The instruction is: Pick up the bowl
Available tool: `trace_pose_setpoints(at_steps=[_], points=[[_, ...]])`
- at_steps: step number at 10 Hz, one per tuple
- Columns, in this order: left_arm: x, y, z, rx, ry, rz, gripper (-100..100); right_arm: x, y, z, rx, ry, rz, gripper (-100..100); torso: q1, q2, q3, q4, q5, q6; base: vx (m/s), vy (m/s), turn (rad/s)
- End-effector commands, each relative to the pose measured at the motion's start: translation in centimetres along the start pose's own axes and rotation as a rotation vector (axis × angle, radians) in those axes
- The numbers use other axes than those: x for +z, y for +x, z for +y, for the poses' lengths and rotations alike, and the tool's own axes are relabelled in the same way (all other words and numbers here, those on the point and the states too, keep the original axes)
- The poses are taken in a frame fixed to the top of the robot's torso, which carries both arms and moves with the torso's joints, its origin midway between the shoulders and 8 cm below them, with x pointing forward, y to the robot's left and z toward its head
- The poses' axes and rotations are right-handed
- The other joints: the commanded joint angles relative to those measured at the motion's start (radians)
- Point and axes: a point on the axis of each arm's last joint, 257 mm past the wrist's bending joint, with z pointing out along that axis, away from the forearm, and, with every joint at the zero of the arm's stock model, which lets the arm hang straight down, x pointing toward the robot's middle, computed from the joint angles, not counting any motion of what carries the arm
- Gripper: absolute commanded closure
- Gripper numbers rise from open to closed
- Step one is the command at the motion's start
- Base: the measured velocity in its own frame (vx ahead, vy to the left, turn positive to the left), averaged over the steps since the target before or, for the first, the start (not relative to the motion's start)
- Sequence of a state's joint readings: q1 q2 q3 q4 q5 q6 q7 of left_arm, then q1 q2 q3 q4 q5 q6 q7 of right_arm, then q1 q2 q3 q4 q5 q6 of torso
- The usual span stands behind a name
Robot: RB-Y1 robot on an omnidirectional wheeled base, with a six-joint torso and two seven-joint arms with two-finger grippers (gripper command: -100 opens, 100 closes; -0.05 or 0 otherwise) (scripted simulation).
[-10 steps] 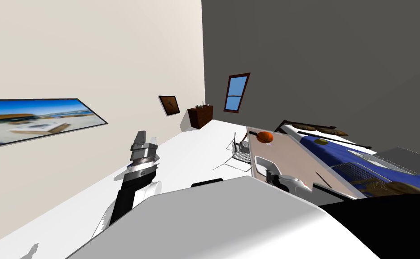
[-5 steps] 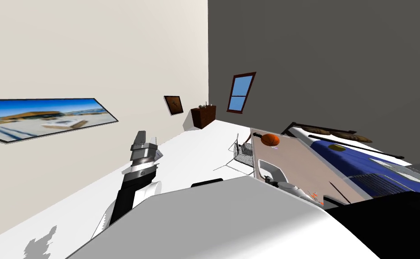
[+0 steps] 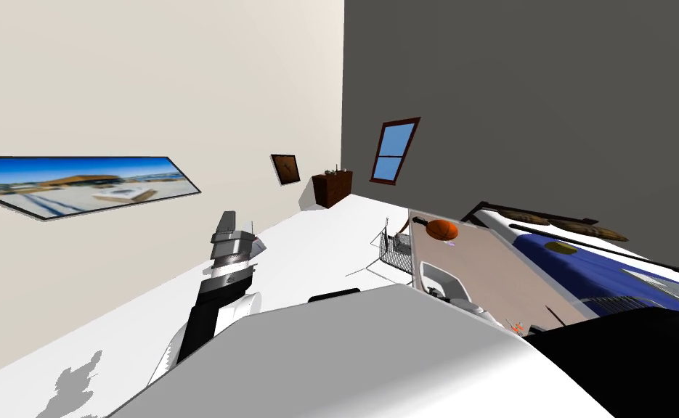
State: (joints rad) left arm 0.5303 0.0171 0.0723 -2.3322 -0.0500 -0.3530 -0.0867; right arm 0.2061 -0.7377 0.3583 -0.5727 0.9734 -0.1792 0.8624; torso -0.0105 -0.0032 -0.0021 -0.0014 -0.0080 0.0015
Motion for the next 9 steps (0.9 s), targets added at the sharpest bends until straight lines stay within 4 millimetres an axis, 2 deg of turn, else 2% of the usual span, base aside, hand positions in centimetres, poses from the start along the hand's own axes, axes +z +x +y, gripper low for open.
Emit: trace_pose_setpoints(at_steps=[1,2,3,4,6,7,8,9], points=[[0.0,0.0,0.0,0.000,0.000,0.000,0,-0.2,0.3,0.6,0.015,0.001,0.001,-100,0.000,0.000,0.000,0.000,0.000,0.000,0.012,-0.027,-0.019],[0.0,0.0,0.0,0.000,0.000,0.000,0,-0.2,0.3,0.7,-0.006,-0.002,0.004,-100,0.001,0.000,0.000,0.000,0.000,0.000,0.003,-0.001,-0.016],[0.0,0.0,0.0,0.000,0.000,0.000,0,-0.3,-1.1,3.6,0.063,-0.021,-0.025,-100,0.002,0.000,0.000,0.000,0.000,0.000,0.012,-0.037,0.282],[0.0,0.0,0.0,0.000,0.000,0.000,0,-0.7,0.3,3.7,0.081,-0.016,-0.005,-100,0.001,-0.002,-0.001,0.000,-0.006,-0.005,0.013,-0.048,0.141],[0.0,0.0,0.0,0.000,0.000,0.000,0,-0.7,0.8,3.5,0.033,-0.013,0.005,-100,-0.001,-0.003,-0.002,-0.001,-0.009,-0.004,0.005,-0.008,-0.014],[0.0,0.0,0.0,0.000,0.000,0.000,0,-1.0,-0.1,5.8,0.110,-0.019,-0.012,-100,0.000,-0.003,-0.002,-0.001,-0.008,-0.004,0.011,-0.036,0.247],[0.0,0.0,0.0,0.000,0.000,0.000,0,-1.5,0.9,6.9,0.105,-0.034,0.003,-100,-0.001,-0.004,-0.002,0.000,-0.011,-0.006,0.013,-0.049,0.178],[0.0,0.0,0.0,0.000,0.000,0.000,0,-1.5,1.5,5.8,0.105,-0.011,0.013,-100,-0.002,-0.005,-0.003,0.000,-0.012,-0.006,0.007,-0.021,-0.009]])
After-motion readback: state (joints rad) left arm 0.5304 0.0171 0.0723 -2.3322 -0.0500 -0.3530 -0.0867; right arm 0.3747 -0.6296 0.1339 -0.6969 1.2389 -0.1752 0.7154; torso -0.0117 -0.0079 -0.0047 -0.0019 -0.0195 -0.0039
